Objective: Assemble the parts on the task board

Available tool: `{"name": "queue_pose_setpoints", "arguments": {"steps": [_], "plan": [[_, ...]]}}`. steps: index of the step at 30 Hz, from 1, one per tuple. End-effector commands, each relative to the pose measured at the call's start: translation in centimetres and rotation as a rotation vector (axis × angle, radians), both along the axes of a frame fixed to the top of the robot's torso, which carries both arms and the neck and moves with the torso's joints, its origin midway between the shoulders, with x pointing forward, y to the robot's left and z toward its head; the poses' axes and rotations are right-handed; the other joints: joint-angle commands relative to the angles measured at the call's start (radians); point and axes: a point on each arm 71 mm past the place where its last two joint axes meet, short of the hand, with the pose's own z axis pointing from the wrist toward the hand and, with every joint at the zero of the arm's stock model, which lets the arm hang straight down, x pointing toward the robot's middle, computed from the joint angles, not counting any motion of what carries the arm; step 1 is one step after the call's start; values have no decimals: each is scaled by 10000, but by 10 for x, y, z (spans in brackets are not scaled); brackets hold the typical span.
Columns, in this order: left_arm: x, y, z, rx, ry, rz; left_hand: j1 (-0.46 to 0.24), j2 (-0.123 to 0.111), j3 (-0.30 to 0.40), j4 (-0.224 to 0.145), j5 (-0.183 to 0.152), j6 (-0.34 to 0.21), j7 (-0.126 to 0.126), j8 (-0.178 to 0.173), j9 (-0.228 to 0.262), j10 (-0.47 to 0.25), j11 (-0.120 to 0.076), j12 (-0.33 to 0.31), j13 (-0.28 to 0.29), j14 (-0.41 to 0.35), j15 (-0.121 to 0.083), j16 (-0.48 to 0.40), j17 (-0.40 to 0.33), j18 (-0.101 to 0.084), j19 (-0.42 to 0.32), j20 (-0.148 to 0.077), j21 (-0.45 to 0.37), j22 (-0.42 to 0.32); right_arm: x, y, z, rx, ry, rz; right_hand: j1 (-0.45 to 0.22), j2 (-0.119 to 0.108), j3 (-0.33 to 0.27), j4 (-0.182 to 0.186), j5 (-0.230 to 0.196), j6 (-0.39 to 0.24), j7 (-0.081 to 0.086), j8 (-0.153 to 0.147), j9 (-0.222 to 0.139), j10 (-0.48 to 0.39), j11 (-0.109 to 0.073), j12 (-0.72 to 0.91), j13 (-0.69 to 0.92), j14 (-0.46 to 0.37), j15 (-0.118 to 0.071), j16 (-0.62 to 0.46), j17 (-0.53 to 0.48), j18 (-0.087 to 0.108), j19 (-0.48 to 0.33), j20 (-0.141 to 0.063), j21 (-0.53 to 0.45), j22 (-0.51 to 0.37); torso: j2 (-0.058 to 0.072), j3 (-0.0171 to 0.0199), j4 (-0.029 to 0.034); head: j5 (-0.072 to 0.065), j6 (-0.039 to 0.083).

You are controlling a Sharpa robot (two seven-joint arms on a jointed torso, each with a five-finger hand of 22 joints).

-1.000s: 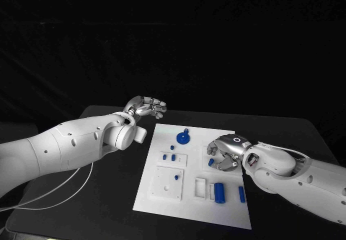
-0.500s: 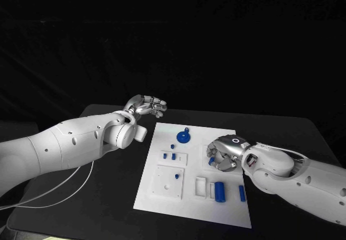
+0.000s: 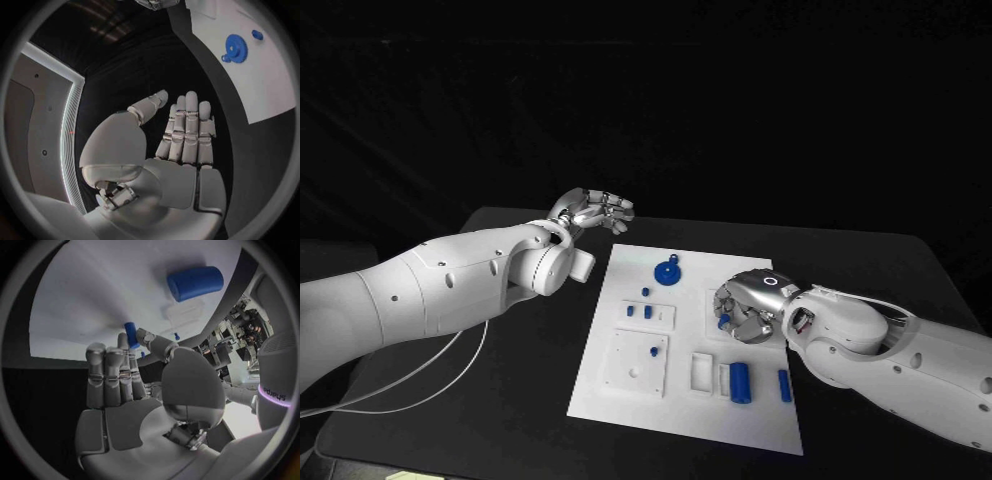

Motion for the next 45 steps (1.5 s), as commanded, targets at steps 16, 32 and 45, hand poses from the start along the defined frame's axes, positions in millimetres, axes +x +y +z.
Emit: {"name": "queue_pose_setpoints", "arguments": {"steps": [16, 32, 45], "plan": [[4, 2, 1, -13, -71, 107, 23, 83, 3, -15, 5, -35, -3, 53, 8, 57, 12, -35, -15, 93, -4, -50, 36, 158, 73, 8, -63, 21, -6, 2, 19, 827, -878, -62, 15, 217, 222, -269, -28, 210, -69, 96, 98, 178, -42, 103, 217, 104, -127, 69, -18, 949, 184, -80, 170, 202, -14, 1, -5, 56, 56], [6, 2, 0, 11, -95, 158, 32, 92, 6, -18, 10, -34, -4, 55, 8, 59, 11, -34, -15, 103, -7, -61, 54, 159, 77, 6, -68, 27, -23, 59, 39, 1784, -850, 1079, 10, 222, 267, -286, -28, 229, -78, 100, 109, 188, -49, 103, 243, 124, -135, 69, -22, 949, 204, -95, 188, 199, -16, -7, -17, 214, 69], [9, -6, 0, -4, -78, 52, 38, 97, 5, -21, 11, -36, -4, 56, 7, 59, 11, -34, -16, 107, -8, -73, 69, 158, 79, 6, -74, 32, -56, 122, 10, 1248, -257, 2619, -30, 265, 269, -333, -29, 214, -71, 86, 115, 174, -45, 88, 264, 130, -131, 61, -28, 949, 208, -106, 203, 198, -16, -34, 13, 363, 40]]}}
